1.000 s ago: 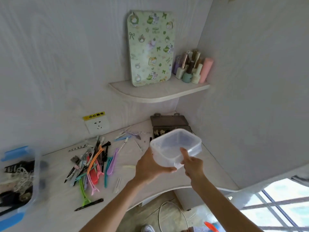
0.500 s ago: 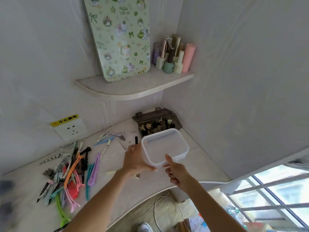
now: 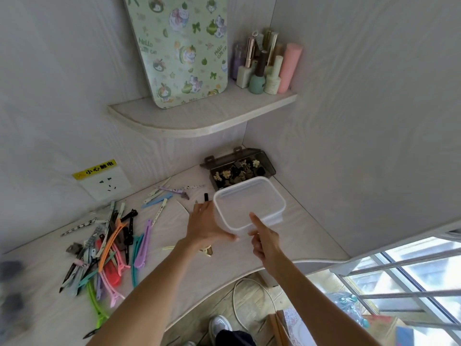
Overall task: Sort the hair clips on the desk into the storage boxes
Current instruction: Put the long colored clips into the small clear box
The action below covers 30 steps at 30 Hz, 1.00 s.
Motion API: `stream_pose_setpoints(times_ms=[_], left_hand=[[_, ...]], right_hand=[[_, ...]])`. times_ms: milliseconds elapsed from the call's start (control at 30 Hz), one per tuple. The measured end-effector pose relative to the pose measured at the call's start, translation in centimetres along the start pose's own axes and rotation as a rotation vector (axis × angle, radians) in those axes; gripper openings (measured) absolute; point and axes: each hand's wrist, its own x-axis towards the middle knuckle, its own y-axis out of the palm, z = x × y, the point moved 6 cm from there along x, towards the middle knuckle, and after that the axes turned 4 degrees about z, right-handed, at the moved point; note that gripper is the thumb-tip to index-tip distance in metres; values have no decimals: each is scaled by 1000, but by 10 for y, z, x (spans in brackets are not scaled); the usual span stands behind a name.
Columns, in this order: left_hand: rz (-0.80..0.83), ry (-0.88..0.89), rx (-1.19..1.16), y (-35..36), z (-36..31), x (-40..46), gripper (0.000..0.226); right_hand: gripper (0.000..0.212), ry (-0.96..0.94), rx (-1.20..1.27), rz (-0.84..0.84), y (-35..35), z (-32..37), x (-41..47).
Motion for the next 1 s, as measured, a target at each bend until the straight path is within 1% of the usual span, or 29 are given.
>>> stream_pose_setpoints(times_ms=[100, 233, 300, 400, 467, 533, 600, 633, 667, 700, 767, 800, 867, 933, 1000], left_hand=[[1, -15, -8, 1, 4, -2, 108], [6, -7, 5, 2, 2, -4, 105], [22, -10, 10, 3, 1, -8, 106], [45, 8, 15, 5, -2, -14, 103], [66, 16, 3, 6, -2, -19, 99], [96, 20, 6, 5, -2, -23, 101], [124, 22, 19, 6, -3, -25, 107], [134, 23, 37, 7, -3, -25, 110], [138, 21, 61, 7, -4, -25, 112], [143, 15, 82, 7, -4, -25, 114], [151, 11, 108, 7, -4, -25, 118], [158, 10, 123, 7, -4, -25, 118], [171, 11, 143, 7, -6, -24, 115], [181, 14, 144, 6, -8, -24, 113], [178, 25, 152, 4, -10, -23, 113]], right_hand=[[49, -30, 25, -107, 0, -4, -3], [43, -32, -58, -49, -5, -3, -7], [40, -81, -118, -18, -13, 5, -15], [35, -220, -147, -8, -29, 20, -32], [35, -355, -112, 41, -34, 36, -43], [38, -499, -171, 104, -34, 61, -50], [35, -600, -324, 139, -25, 86, -47], [31, -661, -441, 112, -20, 97, -40], [31, -746, -621, 45, -17, 107, -29], [38, -797, -854, -17, -12, 112, -18], [54, -758, -1257, -65, -5, 110, 6], [58, -719, -1399, -59, -4, 107, 17], [57, -647, -1568, -42, -3, 106, 31], [53, -583, -1635, -26, -2, 108, 38], [50, -599, -1674, -35, 0, 115, 37]])
